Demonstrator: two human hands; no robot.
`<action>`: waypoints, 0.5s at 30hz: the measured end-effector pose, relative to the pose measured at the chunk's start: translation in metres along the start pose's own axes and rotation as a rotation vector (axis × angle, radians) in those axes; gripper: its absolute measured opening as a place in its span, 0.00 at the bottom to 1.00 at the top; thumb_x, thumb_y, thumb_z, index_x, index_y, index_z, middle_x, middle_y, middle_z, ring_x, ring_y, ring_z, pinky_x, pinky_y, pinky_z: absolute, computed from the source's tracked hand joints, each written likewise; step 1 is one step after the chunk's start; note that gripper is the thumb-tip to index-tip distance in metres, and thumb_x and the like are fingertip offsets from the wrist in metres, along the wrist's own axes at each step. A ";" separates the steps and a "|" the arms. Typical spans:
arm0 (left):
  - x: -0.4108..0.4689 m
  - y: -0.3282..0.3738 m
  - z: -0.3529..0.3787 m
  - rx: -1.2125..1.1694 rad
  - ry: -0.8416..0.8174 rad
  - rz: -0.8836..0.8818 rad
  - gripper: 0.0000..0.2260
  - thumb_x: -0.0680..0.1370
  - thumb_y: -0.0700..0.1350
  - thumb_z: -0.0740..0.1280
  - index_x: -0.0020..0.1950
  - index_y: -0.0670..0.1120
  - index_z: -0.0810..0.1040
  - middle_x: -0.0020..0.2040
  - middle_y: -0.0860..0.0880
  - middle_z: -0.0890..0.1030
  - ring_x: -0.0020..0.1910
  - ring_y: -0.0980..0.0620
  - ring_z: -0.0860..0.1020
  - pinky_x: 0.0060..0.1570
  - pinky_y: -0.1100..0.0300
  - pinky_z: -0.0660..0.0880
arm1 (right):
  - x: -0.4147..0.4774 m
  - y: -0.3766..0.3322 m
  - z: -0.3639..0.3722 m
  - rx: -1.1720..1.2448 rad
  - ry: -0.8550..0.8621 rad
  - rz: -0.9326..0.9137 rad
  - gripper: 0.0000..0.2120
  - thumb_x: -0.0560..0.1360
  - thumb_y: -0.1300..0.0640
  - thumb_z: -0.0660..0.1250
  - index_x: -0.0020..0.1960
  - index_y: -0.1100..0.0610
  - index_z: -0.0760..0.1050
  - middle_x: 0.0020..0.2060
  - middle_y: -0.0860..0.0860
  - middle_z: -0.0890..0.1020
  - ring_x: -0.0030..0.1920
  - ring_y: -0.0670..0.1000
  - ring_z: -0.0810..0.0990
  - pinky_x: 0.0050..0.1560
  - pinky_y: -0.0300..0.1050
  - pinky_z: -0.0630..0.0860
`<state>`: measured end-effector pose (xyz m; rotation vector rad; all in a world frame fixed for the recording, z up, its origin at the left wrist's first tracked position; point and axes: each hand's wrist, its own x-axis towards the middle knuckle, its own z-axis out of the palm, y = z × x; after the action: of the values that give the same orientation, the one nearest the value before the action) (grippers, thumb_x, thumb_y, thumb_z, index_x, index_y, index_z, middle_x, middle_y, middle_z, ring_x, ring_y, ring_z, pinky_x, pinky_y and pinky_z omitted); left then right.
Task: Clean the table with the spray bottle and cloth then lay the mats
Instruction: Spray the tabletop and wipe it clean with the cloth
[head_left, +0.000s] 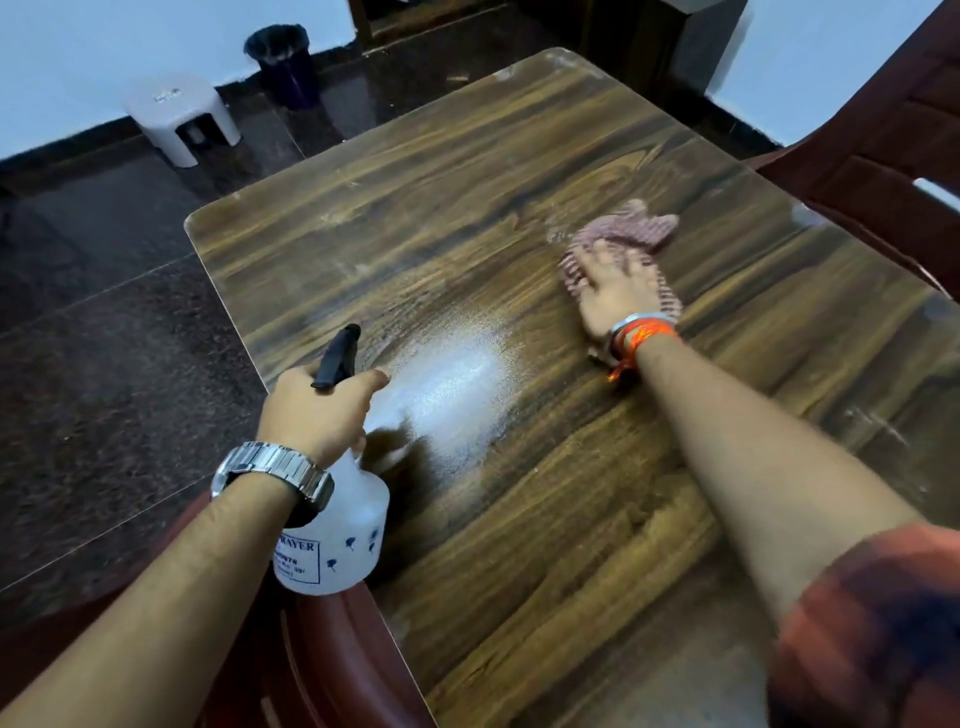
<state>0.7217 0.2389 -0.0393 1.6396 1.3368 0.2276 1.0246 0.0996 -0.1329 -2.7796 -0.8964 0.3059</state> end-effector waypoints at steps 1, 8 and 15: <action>-0.003 0.002 0.000 -0.001 0.007 -0.003 0.17 0.70 0.55 0.75 0.42 0.40 0.83 0.33 0.42 0.84 0.24 0.45 0.76 0.38 0.46 0.77 | -0.015 -0.018 0.008 -0.034 -0.018 -0.115 0.29 0.75 0.48 0.52 0.76 0.42 0.55 0.77 0.47 0.56 0.75 0.61 0.54 0.74 0.59 0.48; -0.044 0.007 0.018 0.148 -0.165 0.035 0.18 0.74 0.50 0.74 0.32 0.41 0.75 0.27 0.42 0.77 0.22 0.46 0.73 0.33 0.57 0.72 | -0.143 -0.072 0.044 -0.060 -0.099 -0.473 0.26 0.78 0.49 0.54 0.75 0.39 0.54 0.76 0.41 0.55 0.77 0.54 0.49 0.75 0.54 0.44; -0.096 0.013 0.029 0.106 -0.340 0.112 0.18 0.75 0.51 0.75 0.34 0.39 0.79 0.37 0.36 0.84 0.23 0.45 0.74 0.35 0.54 0.74 | -0.241 -0.041 0.045 0.026 -0.106 -0.332 0.25 0.79 0.48 0.52 0.75 0.39 0.53 0.77 0.41 0.52 0.77 0.54 0.46 0.73 0.51 0.38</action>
<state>0.7128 0.1446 -0.0050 1.7532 1.0152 -0.0566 0.7993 -0.0051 -0.1333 -2.5517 -1.3442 0.4070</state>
